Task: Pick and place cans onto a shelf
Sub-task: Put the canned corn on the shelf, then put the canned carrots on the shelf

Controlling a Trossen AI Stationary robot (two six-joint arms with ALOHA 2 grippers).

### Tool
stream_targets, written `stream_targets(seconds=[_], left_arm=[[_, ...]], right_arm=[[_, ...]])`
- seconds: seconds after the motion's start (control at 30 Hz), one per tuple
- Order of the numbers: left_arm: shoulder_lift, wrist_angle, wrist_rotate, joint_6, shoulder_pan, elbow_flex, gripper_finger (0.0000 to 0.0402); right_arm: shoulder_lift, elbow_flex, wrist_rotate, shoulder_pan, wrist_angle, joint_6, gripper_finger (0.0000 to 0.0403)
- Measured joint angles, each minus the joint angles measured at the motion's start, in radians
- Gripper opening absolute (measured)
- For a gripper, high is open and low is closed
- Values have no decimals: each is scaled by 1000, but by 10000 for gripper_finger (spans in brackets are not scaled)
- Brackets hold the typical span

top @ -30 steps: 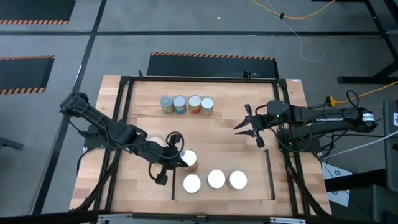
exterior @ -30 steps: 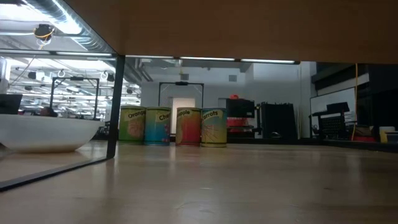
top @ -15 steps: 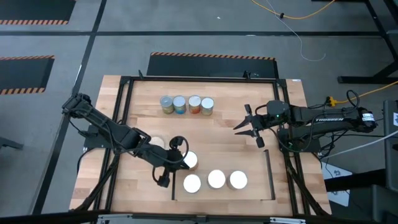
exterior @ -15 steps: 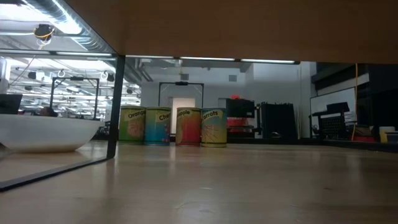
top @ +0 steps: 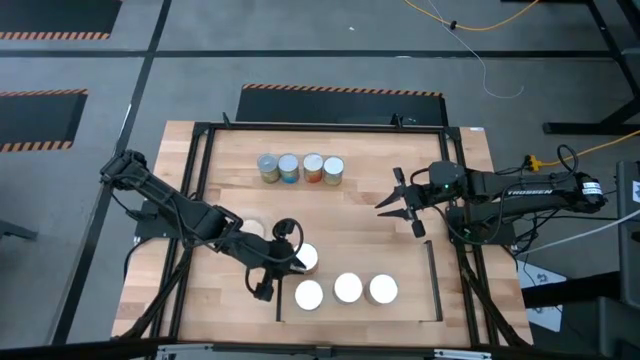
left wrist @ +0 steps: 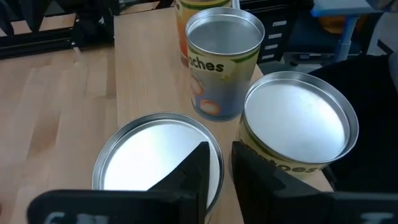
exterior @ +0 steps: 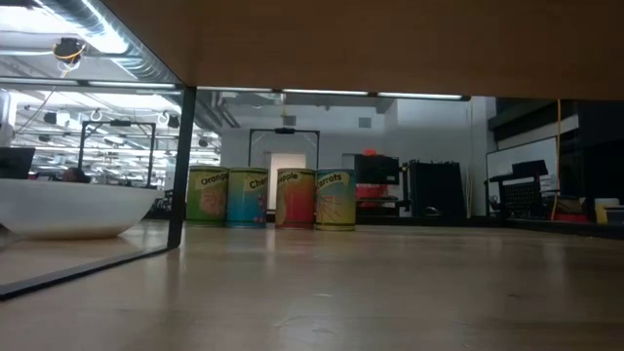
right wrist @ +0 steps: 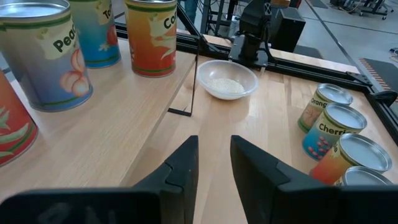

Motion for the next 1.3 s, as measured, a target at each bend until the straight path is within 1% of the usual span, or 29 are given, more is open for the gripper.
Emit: stream_targets(seconds=[0.23, 0.53, 0.7, 0.9, 1.03, 1.13, 1.3], left_arm=[[0, 1, 0, 0, 0, 0, 83], [0, 8, 0, 0, 1, 0, 81], [-17, 58, -1, 1, 1, -1, 83], [-85, 61, -16, 6, 3, -1, 82], [-150, 47, -110, 11, 6, -1, 83], [-209, -7, -157, 57, 20, -1, 83], [-320, -111, -166, 115, 79, -1, 84]], right_arm=[[0, 0, 0, 0, 0, 0, 98], [0, -1, 0, 0, -2, 0, 98], [0, -1, 0, 0, -3, 0, 98], [0, -1, 0, 0, -2, 0, 98], [0, -1, 1, 0, 0, 0, 98], [0, -1, 15, 0, 5, 2, 101], [0, -1, 36, 0, 48, 45, 125]])
